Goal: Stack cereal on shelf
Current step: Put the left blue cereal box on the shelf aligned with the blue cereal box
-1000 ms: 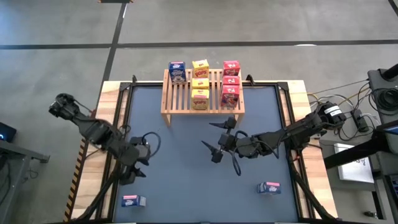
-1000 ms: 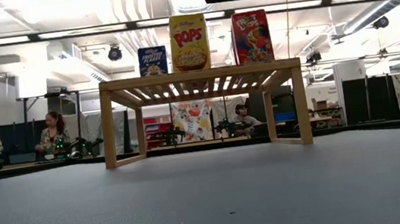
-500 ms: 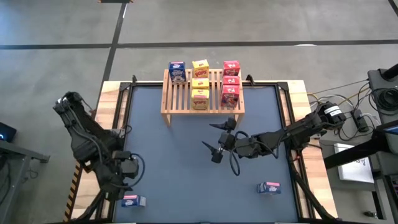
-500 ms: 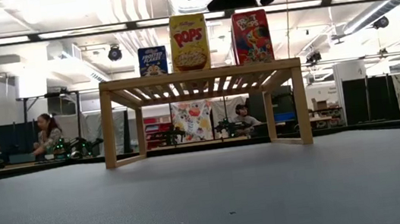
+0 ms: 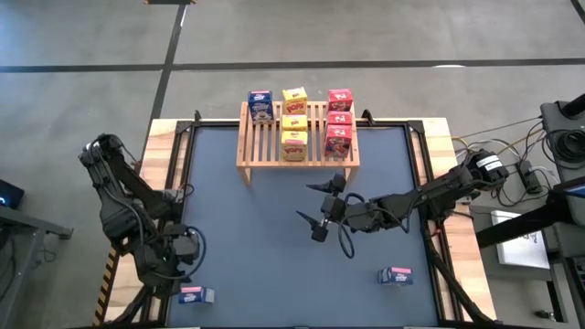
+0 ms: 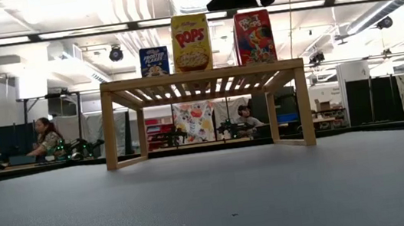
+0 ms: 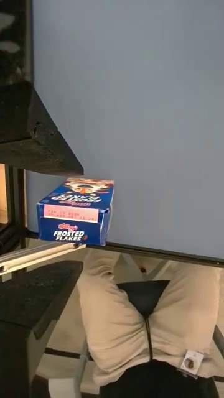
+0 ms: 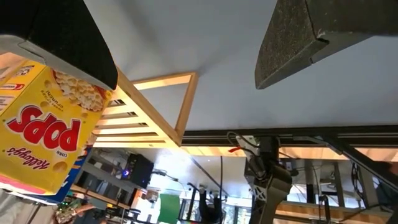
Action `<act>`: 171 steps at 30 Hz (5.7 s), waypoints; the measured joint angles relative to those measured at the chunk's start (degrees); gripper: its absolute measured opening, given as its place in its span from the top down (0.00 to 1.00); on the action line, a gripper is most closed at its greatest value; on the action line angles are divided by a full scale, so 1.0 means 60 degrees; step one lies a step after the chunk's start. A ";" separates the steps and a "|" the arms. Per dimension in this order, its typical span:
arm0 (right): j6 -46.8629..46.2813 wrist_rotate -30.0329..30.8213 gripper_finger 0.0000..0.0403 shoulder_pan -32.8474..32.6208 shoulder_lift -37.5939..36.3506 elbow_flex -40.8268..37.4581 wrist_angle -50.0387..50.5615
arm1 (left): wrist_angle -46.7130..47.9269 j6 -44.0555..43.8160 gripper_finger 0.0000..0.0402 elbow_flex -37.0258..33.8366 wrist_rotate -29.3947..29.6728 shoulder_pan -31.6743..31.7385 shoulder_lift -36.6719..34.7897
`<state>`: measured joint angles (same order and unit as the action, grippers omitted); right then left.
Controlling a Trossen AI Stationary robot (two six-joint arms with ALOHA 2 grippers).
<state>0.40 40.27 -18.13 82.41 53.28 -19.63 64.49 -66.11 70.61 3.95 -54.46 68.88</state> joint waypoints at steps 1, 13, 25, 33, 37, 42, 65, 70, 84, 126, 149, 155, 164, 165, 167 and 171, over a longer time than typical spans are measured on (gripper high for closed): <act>0.0000 0.0000 0.09 0.0000 0.0000 0.0000 0.0007 | -0.0003 0.0000 0.46 0.0000 -0.0030 0.0000 0.0000; -0.0004 0.0003 0.09 0.0000 0.0036 -0.0007 0.0003 | 0.0089 -0.0120 0.46 0.0000 -0.0446 0.0000 0.0000; 0.0029 0.0036 0.09 0.0004 0.0302 -0.0011 -0.0138 | 0.0191 -0.0401 0.46 -0.0004 -0.0581 -0.0002 0.0016; 0.0074 0.0036 0.09 0.0004 0.0302 -0.0011 -0.0132 | -0.0456 -0.0431 0.46 -0.0004 -0.0591 -0.0051 0.0434; 0.0093 0.0036 0.09 0.0004 0.0302 -0.0011 -0.0136 | -0.0794 -0.0422 0.46 -0.0004 -0.0863 -0.0051 0.0981; 0.0098 0.0036 0.09 0.0004 0.0302 -0.0011 -0.0139 | -0.0845 -0.0429 0.46 -0.0006 -0.1729 -0.0083 0.1565; 0.0001 0.0033 0.09 0.0004 0.0302 -0.0011 -0.0139 | -0.1537 -0.0630 0.46 -0.0007 -0.1748 -0.0233 0.2445; 0.0000 0.0026 0.09 0.0004 0.0302 -0.0011 -0.0139 | -0.1825 -0.0856 0.42 -0.0007 -0.1415 -0.0251 0.2426; -0.0080 0.0004 0.09 0.0000 0.0302 -0.0007 -0.0136 | -0.1417 -0.0964 0.13 -0.0346 -0.1217 -0.0518 0.2422; -0.0062 0.0018 0.09 0.0000 0.0302 -0.0007 -0.0059 | -0.1122 -0.1181 0.37 -0.1122 0.0008 -0.1772 0.2761; -0.0068 0.0015 0.09 0.0000 0.0302 -0.0007 -0.0059 | -0.1331 -0.0802 0.54 -0.1122 0.1470 -0.1756 0.2643; -0.0066 0.0015 0.09 0.0000 0.0302 -0.0007 -0.0059 | -0.1266 -0.0602 0.57 -0.1118 0.2480 -0.1749 0.2320; -0.0066 0.0015 0.09 0.0000 0.0302 -0.0004 0.0000 | 0.0026 0.0307 0.58 -0.1115 0.4940 -0.1716 0.1571; -0.0066 0.0019 0.09 0.0000 0.0302 -0.0004 0.0040 | 0.0377 0.0340 0.58 -0.1115 0.5267 -0.1716 0.1481; -0.0078 0.0019 0.09 0.0000 0.0302 -0.0004 0.0143 | 0.1130 0.0345 0.58 -0.1115 0.5929 -0.1716 0.1306; -0.0138 0.0032 0.09 -0.0045 0.0302 -0.0004 0.0235 | 0.2445 0.0369 0.58 -0.1115 0.7541 -0.1643 0.0836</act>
<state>-0.43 40.47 -18.40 84.23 53.25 -18.22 79.16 -63.89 63.92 49.19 -64.32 73.90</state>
